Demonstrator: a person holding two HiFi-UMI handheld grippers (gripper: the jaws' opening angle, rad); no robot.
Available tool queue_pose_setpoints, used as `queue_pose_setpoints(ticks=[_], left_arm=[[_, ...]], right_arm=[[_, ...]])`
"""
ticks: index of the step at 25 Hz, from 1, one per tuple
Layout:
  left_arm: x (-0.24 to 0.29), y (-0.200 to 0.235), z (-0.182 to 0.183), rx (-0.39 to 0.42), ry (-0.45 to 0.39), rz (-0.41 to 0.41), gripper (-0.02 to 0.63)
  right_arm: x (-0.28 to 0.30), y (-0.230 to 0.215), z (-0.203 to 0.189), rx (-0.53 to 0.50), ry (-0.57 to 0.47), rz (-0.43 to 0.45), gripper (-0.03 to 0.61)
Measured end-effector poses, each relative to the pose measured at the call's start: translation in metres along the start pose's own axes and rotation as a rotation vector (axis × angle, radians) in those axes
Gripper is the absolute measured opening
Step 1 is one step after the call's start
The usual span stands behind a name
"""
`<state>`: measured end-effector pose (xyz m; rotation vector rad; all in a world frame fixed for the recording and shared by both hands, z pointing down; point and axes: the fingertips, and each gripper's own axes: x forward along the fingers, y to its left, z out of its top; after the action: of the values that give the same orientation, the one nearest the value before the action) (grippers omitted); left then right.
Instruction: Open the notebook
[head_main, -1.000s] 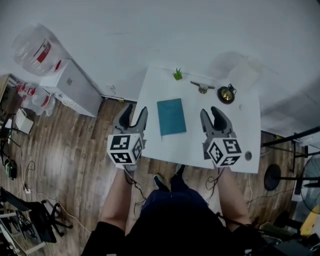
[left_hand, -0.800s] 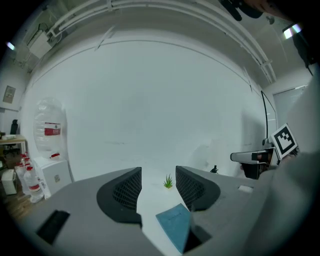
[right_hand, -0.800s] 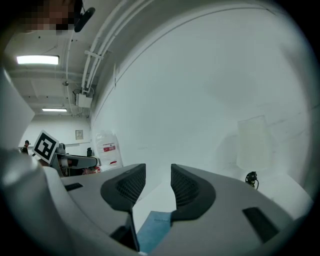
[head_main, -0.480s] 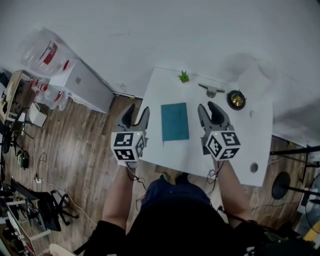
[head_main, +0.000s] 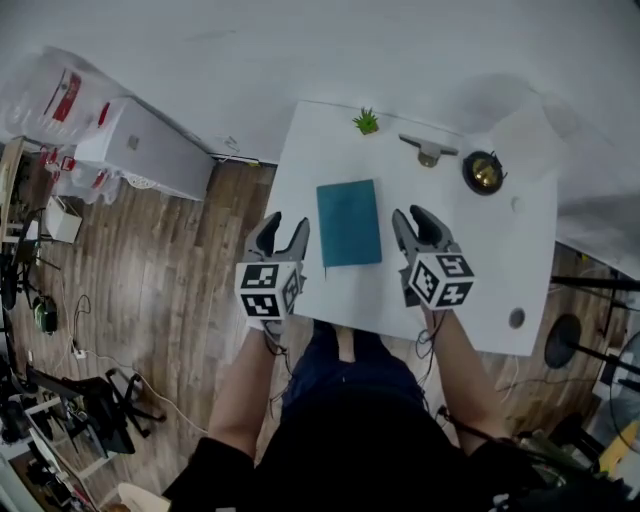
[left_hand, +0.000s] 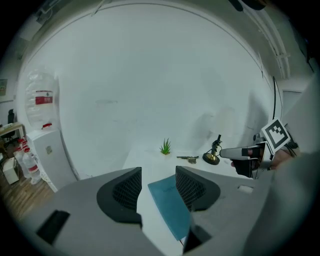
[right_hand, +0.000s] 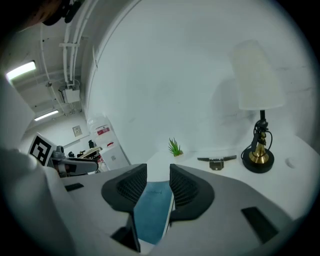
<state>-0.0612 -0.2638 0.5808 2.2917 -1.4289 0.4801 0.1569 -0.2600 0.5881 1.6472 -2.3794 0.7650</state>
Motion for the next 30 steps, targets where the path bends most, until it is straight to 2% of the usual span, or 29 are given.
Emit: queue_pose_setpoints(ticks=[8,16,21,26,30], left_arm=[[0.020,0.030,-0.031,-0.003,0.068,-0.050,0.210],[0.028,0.051,-0.039,0.006,0.093,-0.066,0.210],[0.033,0.057,-0.038,-0.007,0.100,-0.075,0.209],[0.034,0.057,-0.041,-0.021,0.108,-0.079,0.207],[0.034,0.057,-0.041,-0.028,0.114,-0.076,0.207]], right_arm=[[0.035,-0.003,-0.088,0.045,0.225,-0.068,0.150],[0.055,-0.010,-0.151,0.115,0.361,-0.109,0.152],[0.062,-0.016,-0.172,0.167,0.404,-0.125,0.150],[0.065,-0.014,-0.187,0.178,0.443,-0.124,0.149],[0.066,-0.014,-0.187,0.168,0.458,-0.132,0.110]])
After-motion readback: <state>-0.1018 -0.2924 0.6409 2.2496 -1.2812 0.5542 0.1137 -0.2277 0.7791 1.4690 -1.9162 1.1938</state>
